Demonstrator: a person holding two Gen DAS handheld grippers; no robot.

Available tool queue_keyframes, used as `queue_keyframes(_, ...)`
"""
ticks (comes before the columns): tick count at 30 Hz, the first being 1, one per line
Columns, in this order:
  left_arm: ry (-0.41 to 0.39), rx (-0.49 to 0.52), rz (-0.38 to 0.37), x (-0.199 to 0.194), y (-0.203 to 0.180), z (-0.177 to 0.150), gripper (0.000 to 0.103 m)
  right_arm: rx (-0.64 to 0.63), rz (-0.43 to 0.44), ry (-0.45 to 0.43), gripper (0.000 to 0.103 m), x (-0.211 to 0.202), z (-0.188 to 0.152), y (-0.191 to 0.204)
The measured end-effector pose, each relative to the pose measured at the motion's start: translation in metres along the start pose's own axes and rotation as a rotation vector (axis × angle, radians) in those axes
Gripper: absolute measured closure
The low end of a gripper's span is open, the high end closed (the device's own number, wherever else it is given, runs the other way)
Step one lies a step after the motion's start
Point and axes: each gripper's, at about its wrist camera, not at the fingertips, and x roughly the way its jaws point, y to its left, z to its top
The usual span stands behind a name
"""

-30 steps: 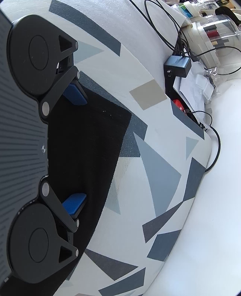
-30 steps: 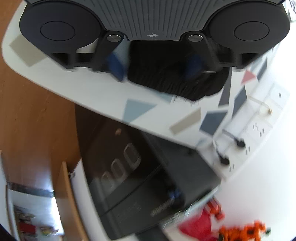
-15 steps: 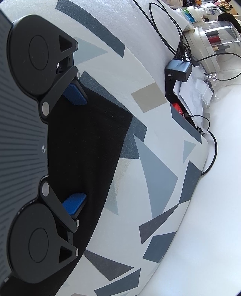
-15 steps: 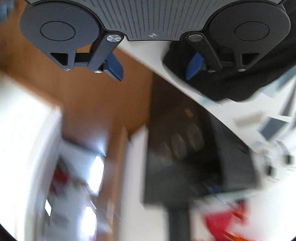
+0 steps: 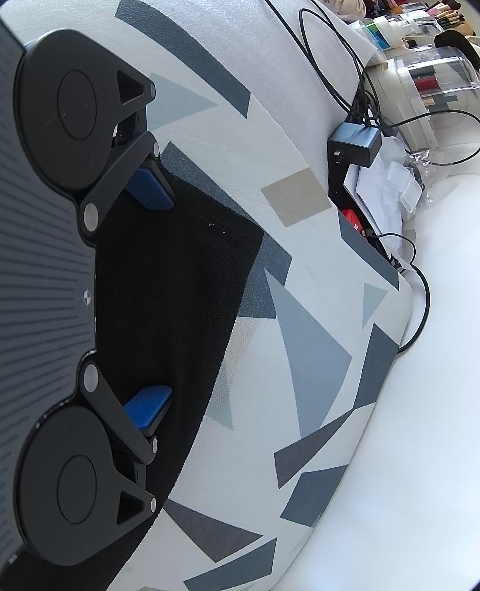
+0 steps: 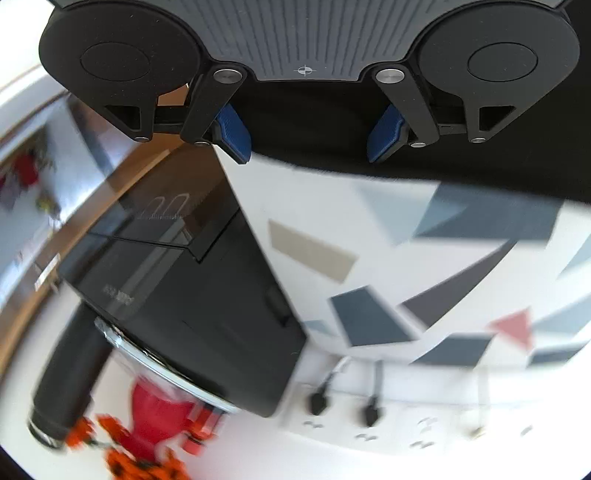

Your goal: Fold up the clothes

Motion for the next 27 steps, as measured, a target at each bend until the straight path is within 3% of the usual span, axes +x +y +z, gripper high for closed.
queue_keyframes(2, -0.003, -0.001, 0.003, 0.000, 0.000, 0.000, 0.000, 0.085, -0.037, 0.028, 0.040, 0.016, 0.012, -0.012)
queue_keyframes(7, 0.002, -0.011, 0.007, -0.001, -0.001, 0.000, 0.000, 0.138, -0.142, 0.031, 0.052, 0.040, 0.026, -0.028)
queue_keyframes(9, 0.004, -0.010, 0.001, 0.000, 0.000, 0.001, 0.000, 0.178, -0.153, 0.010, 0.044, 0.033, 0.030, -0.033)
queue_keyframes(15, 0.026, 0.004, -0.028, 0.002, 0.003, 0.005, 0.000, 0.158, 0.067, -0.143, 0.015, -0.059, 0.000, -0.033)
queue_keyframes(23, 0.138, 0.076, -0.080, 0.001, 0.009, 0.017, 0.000, 0.133, 0.316, -0.088, 0.003, -0.132, -0.055, 0.028)
queue_keyframes(27, 0.179, 0.069, -0.206, -0.019, 0.030, 0.008, 0.000, 0.083, 0.378, -0.016, 0.003, -0.138, -0.068, 0.075)
